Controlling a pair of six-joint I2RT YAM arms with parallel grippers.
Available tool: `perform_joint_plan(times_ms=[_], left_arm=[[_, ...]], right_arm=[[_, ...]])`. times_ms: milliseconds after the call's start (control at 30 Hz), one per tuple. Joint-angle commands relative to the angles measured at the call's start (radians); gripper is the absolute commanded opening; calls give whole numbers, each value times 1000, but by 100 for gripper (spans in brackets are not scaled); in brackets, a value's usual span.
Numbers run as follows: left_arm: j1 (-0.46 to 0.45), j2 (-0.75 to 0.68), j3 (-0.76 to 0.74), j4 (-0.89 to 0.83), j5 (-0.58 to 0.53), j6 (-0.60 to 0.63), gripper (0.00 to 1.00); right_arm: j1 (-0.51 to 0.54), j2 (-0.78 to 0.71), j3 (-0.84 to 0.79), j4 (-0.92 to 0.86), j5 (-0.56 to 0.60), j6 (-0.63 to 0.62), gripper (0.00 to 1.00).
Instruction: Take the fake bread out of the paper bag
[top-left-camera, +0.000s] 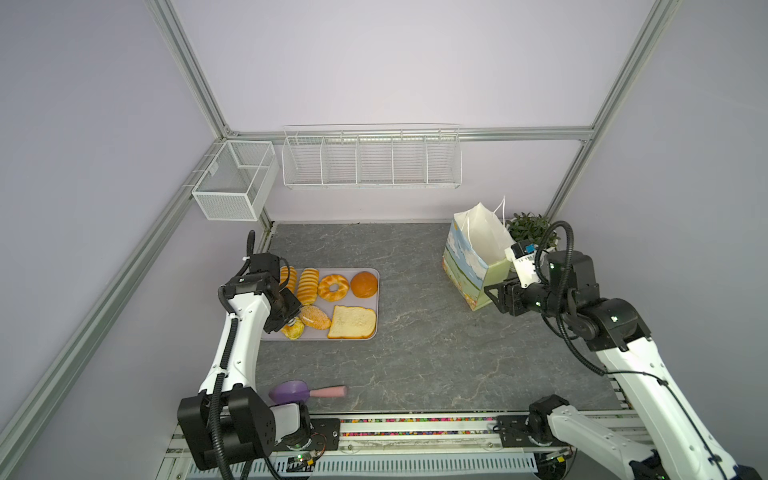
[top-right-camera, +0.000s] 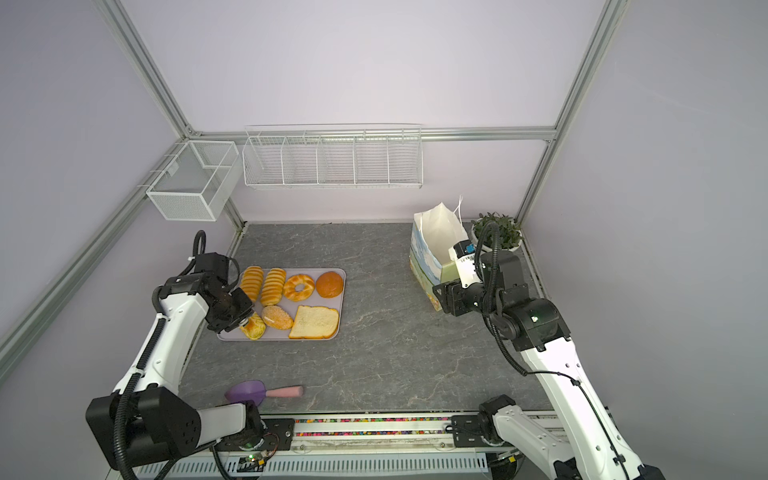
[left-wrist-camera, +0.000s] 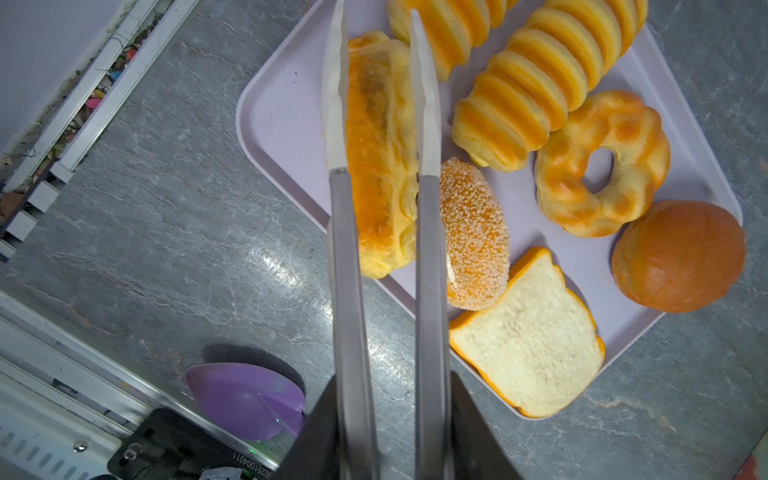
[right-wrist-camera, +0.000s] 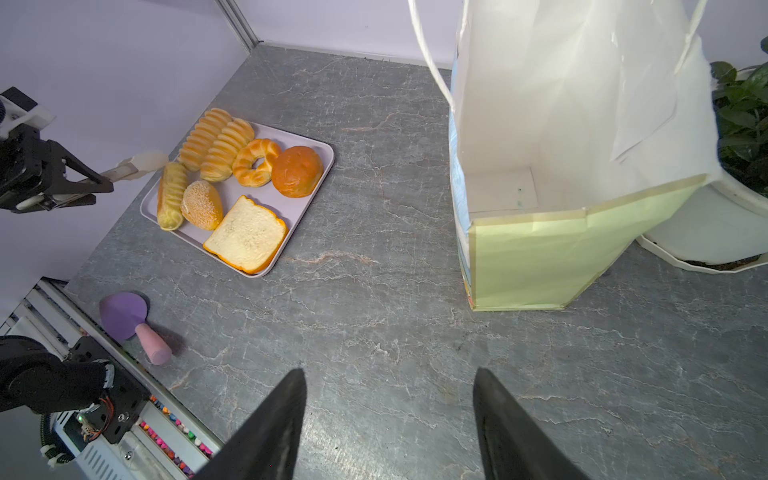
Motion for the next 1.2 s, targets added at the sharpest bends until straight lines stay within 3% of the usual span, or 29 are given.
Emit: perform_joint_plan(times_ms=[0,400,933,1167], left_arm=[[-6,-31,36,-56,-8,22,36],[-97,-24,22,-68,5,-2,36],[-125,-13,-109,-25,25,-26,36],[-125,-36,-67,-80,19,-18,22]], right_arm=[[6,2,-16,27,-20,16,66],[7,-4,-28,27,-25,21,65],[15,-18,-59,30,-27,32,65],[17,-28,-63,30,-23,29,65]])
